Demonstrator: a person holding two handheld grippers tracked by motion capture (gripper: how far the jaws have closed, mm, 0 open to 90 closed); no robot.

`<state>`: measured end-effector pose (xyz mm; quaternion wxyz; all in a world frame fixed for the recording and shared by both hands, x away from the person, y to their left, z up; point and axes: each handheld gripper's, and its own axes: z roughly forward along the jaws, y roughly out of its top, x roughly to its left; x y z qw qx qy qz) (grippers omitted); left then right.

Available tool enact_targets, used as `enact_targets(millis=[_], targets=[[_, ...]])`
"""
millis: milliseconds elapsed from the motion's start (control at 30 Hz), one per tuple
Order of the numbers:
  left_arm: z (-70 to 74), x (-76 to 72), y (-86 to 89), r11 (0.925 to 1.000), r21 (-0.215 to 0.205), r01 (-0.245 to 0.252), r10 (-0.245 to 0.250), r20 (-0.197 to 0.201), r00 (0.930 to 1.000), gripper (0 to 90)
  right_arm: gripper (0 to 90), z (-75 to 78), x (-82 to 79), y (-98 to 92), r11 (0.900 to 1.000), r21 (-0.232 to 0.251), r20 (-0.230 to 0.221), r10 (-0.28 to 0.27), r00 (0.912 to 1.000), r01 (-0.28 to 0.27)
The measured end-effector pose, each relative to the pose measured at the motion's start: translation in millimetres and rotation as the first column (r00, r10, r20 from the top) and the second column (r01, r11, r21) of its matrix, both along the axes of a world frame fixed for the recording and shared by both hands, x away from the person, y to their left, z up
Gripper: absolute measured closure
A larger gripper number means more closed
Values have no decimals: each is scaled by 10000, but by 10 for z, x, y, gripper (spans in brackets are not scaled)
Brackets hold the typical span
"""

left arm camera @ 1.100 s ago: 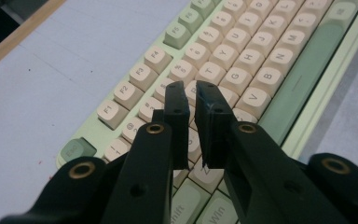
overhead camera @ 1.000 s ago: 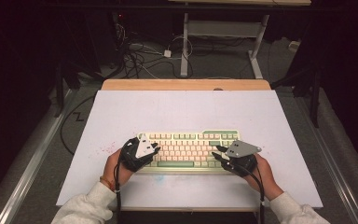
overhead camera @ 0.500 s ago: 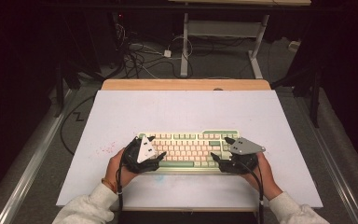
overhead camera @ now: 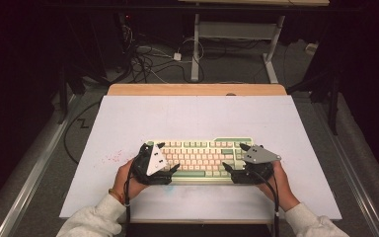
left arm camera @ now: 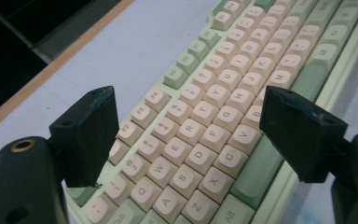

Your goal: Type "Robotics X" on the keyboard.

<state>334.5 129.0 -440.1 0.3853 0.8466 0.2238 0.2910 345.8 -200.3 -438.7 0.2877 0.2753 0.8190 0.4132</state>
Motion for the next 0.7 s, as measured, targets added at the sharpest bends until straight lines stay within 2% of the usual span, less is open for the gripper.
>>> enact_targets(millis=[100,233,400,467,633,700], targets=[[-2,32,-3,10000,-84,-40,40,-3,10000,191,176,1,7,30,9998,-182,58,81,10000,-79],[-2,38,-6,10000,38,-35,35,44,10000,191,176,17,13,60,9998,-156,92,108,9999,-107],[37,4,20,9998,-56,-164,165,268,9995,190,177,36,-21,56,9998,-147,211,139,9997,-136],[60,1,3,9998,-74,-193,195,262,9995,190,184,50,-46,60,9995,-290,392,107,9992,-96],[90,-72,-50,9998,193,-75,64,572,9983,190,189,94,-110,67,9995,-266,645,179,9978,-162],[102,-100,-48,9998,163,-69,59,586,9983,190,189,111,-130,63,9996,-250,679,179,9975,-163]])
